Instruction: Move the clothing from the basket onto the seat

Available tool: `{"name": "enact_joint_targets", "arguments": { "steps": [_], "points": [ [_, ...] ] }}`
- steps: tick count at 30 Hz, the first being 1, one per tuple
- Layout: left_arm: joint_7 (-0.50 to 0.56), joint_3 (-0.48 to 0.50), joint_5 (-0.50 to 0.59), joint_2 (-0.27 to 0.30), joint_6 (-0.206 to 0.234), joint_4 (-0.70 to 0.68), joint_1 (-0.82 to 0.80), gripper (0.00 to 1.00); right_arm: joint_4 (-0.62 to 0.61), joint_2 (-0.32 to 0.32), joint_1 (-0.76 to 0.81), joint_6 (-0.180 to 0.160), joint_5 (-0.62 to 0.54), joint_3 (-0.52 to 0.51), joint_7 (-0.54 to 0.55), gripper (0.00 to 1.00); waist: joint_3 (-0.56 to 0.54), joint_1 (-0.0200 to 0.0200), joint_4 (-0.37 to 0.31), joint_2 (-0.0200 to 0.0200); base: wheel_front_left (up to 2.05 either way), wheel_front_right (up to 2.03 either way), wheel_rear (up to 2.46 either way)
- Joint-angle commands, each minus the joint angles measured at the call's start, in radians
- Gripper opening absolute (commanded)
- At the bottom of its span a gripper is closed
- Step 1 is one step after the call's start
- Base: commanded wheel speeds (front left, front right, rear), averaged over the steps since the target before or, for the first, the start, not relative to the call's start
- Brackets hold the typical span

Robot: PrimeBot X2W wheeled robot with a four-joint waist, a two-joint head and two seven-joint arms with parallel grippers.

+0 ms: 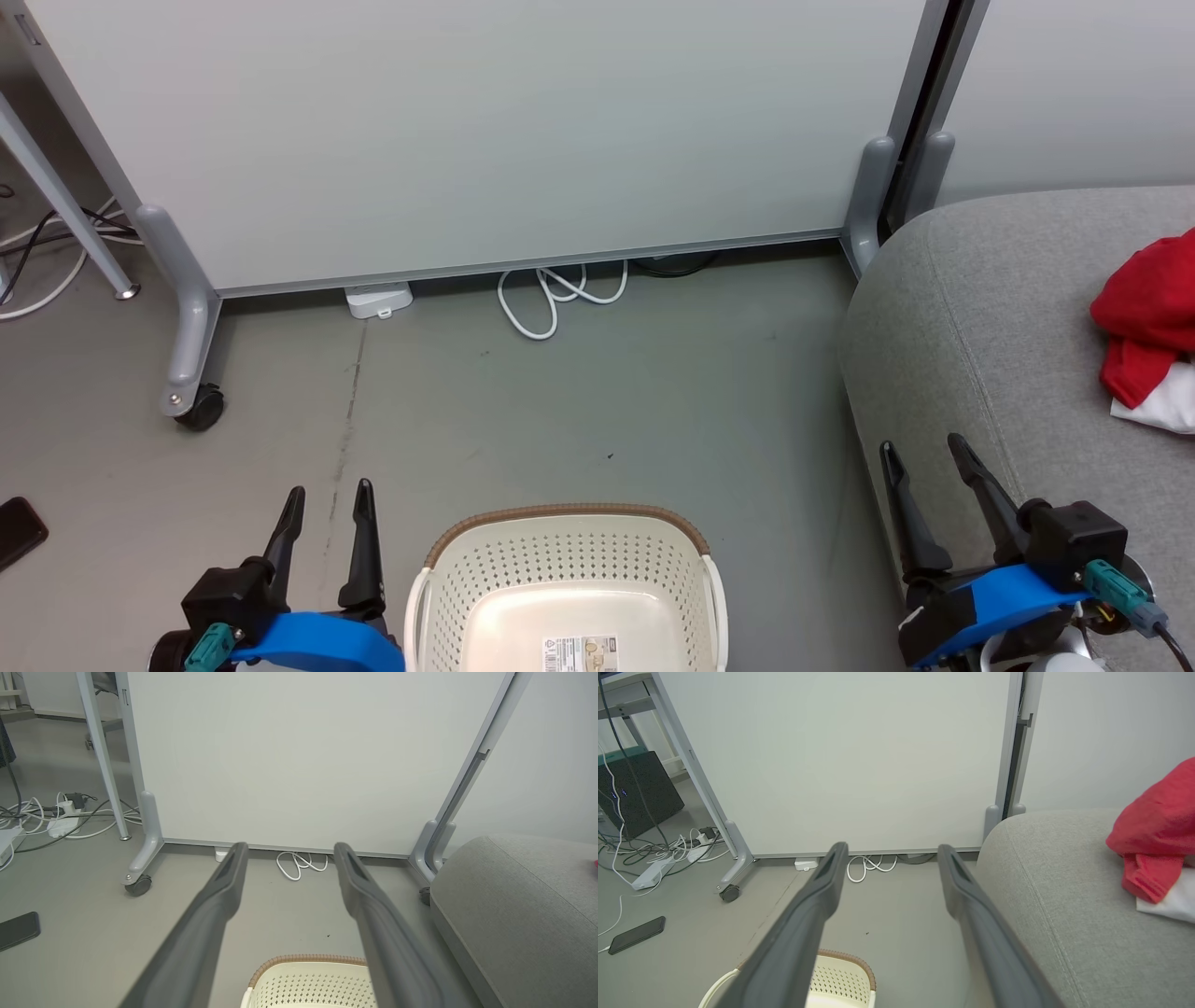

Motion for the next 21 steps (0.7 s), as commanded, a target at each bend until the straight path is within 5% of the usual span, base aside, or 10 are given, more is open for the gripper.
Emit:
{"name": "enact_joint_targets", "arguments": {
  "steps": [1,3,4,11,21],
  "points": [
    [-0.005,0.001,-0.005,0.001,-0.002,0.000,-0.006,1.00,0.002,0.003,0.004,0.001,0.003,0.002,-0.003,1.00,0.000,0.0000,0.001,0.0000,0.00,0.00,0.00],
    [-0.005,-0.002,-0.006,0.001,-0.002,-0.001,-0.007,1.00,0.002,0.003,0.005,0.001,0.008,0.003,-0.003,1.00,0.000,0.0000,0.003,0.0000,0.00,0.00,0.00],
    [0.000,-0.003,-0.001,0.000,0.000,0.000,0.000,0.00,0.000,0.000,0.000,0.000,0.003,0.004,0.000,0.00,0.000,0.0000,0.003,0.0000,0.00,0.00,0.00],
    [0.008,-0.006,-0.006,-0.009,0.000,0.056,0.046,0.00,0.063,0.001,0.021,0.000,0.012,0.005,0.004,0.00,0.000,0.0000,0.003,0.0000,0.00,0.00,0.00],
    [0.057,0.016,-0.185,-0.009,0.000,0.030,0.033,0.00,0.064,0.001,0.011,0.000,0.205,-0.012,0.037,0.00,-0.001,0.0000,0.001,0.0000,0.00,0.00,0.00]
  ]
}}
